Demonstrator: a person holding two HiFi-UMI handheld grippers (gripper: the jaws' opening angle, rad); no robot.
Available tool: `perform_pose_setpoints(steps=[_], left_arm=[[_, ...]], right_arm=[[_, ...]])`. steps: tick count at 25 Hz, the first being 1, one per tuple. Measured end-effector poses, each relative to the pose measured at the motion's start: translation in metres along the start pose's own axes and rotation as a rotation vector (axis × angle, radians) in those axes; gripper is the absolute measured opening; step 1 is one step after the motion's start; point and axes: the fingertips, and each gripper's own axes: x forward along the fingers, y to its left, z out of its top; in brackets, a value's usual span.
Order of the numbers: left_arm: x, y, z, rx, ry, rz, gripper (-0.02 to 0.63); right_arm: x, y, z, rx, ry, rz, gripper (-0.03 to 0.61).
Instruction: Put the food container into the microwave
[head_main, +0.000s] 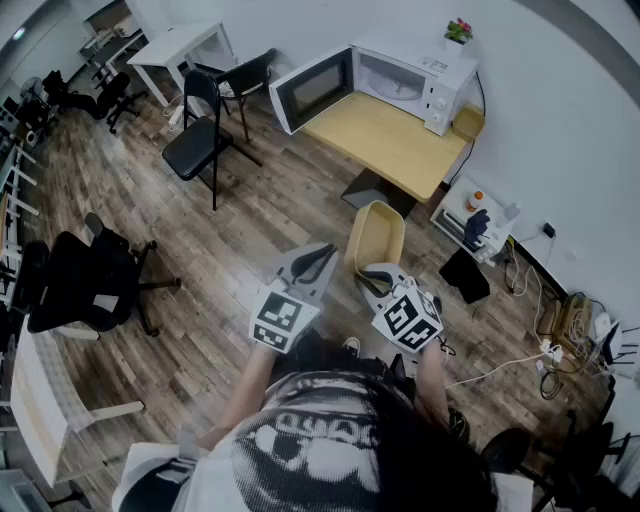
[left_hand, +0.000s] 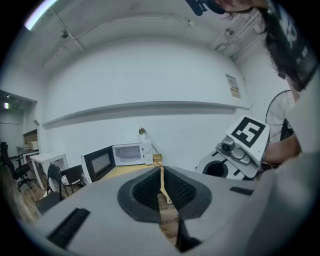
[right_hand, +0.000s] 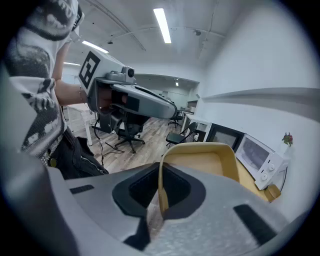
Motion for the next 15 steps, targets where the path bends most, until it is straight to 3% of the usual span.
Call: perform_pose_setpoints(steps=[8,15], left_arm=[[0.0013,0.0047,0.0057,-0.004,-0.028,0.012,0.017],[-0.0010,-0.0026,-0.0034,-0.014,0.002,0.022,0.017]], right_arm=[[0.0011,-0.0022,0.0034,-0.010,-0.016,-0.009,0.020],[0.0017,0.0002,-0.0053,0.010,-0.025,0.003,0.020]])
